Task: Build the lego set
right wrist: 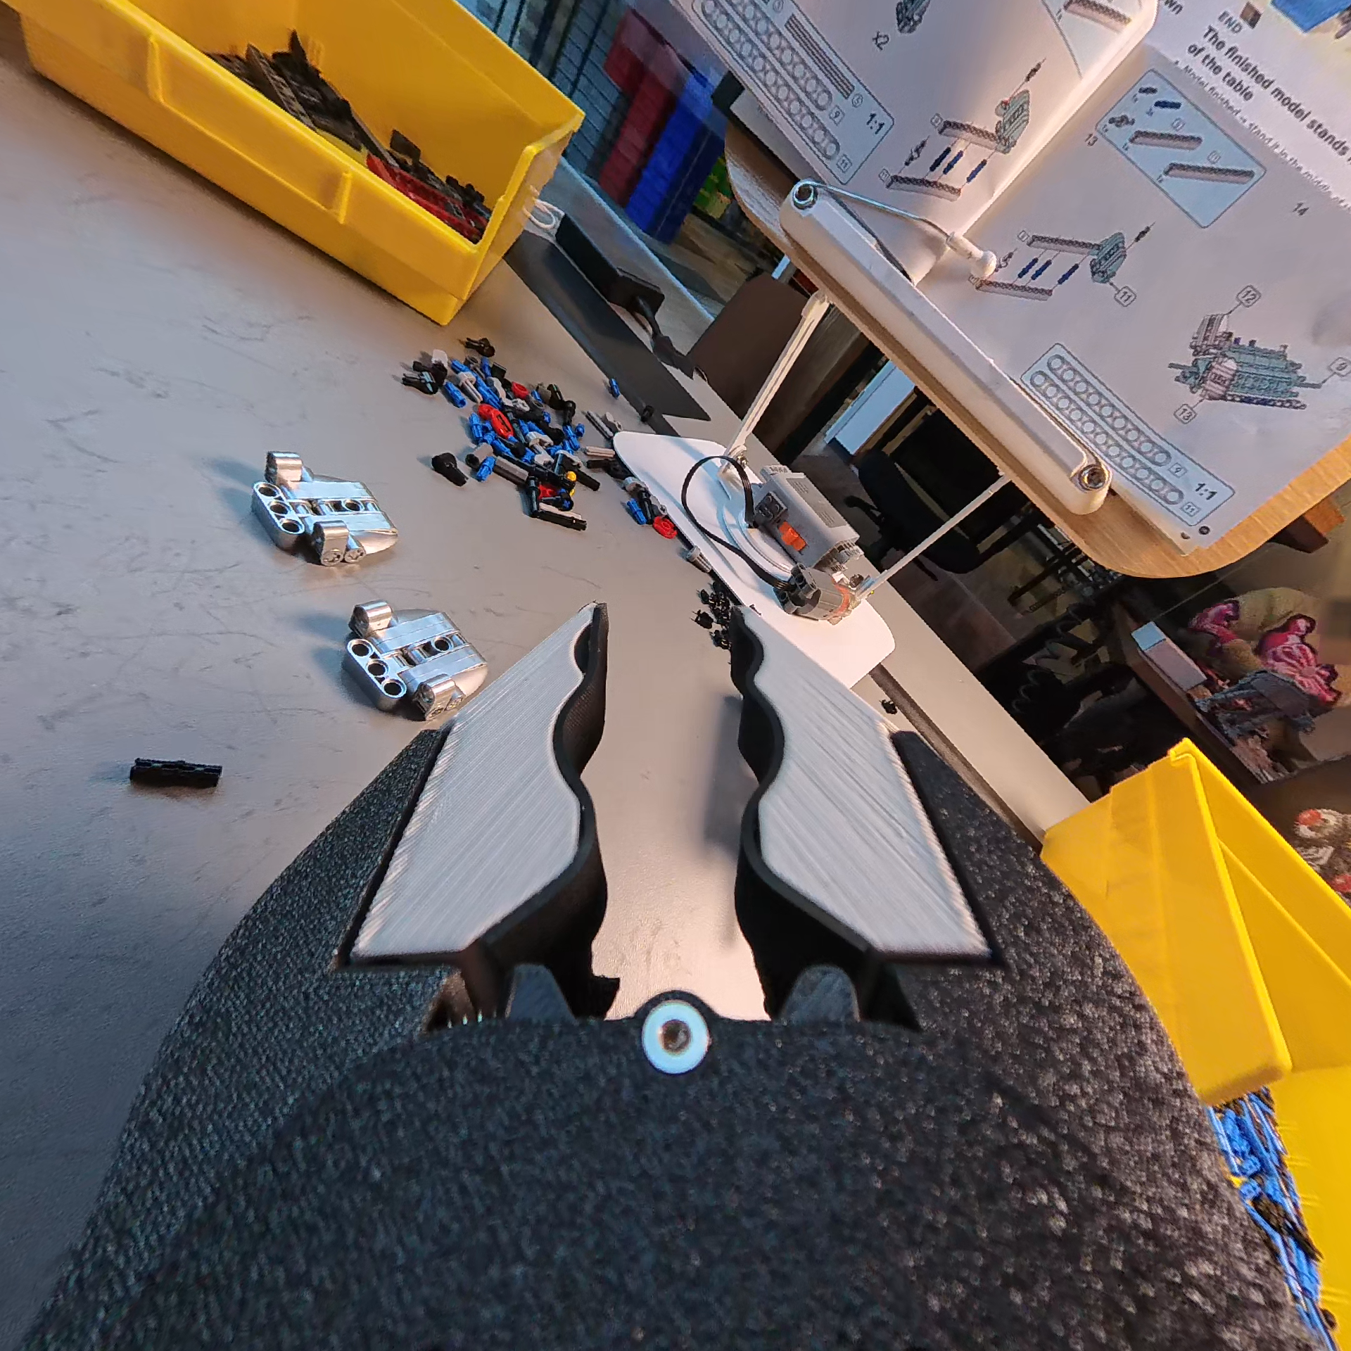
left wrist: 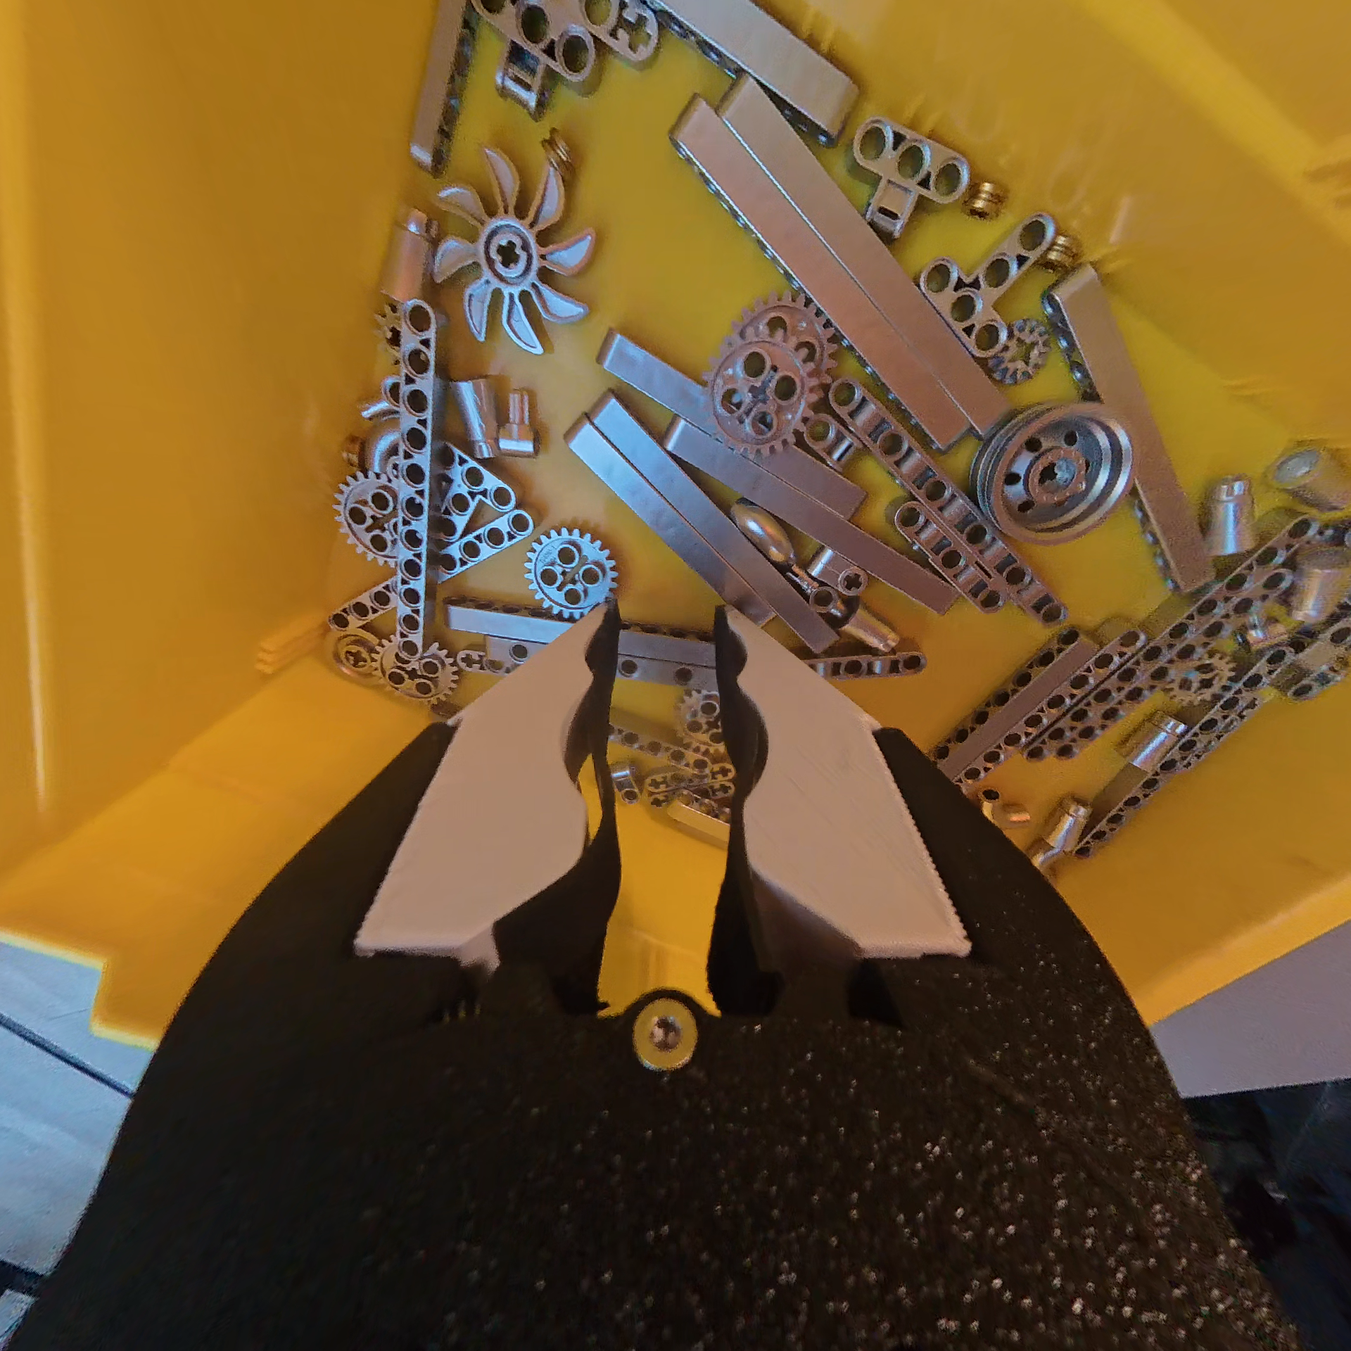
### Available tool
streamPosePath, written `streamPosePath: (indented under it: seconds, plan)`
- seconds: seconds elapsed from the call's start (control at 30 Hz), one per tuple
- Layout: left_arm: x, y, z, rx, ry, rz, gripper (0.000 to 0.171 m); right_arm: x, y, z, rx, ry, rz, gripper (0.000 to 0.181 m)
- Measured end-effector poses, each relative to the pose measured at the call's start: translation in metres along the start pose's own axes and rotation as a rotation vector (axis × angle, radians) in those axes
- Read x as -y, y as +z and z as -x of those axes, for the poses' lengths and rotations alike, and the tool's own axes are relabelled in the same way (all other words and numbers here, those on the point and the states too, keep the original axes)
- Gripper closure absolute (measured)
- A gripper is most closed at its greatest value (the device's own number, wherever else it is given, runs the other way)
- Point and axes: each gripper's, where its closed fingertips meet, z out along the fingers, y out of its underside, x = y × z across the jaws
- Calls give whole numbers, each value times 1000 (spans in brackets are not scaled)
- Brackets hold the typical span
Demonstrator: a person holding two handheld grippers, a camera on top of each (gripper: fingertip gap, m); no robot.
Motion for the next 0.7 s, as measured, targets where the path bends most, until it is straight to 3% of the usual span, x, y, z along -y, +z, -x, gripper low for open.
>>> streamPosePath:
  seconds: [0.13,0.27,0.43,0.7]
  plan:
    - [-8,-1,-6,-20,39,44,129,0,0,0,1,1,-2,149]
    - [1,-12,17,96,18,-7,126,0,-1,-1,-1,1,-2,149]
    - [21,-30,58,246,-142,-140,138,-1,0,-1,-4,-1,0,150]
    - [32,-18,73,279,-220,-154,152,-2,0,-1,-6,-9,6,151]
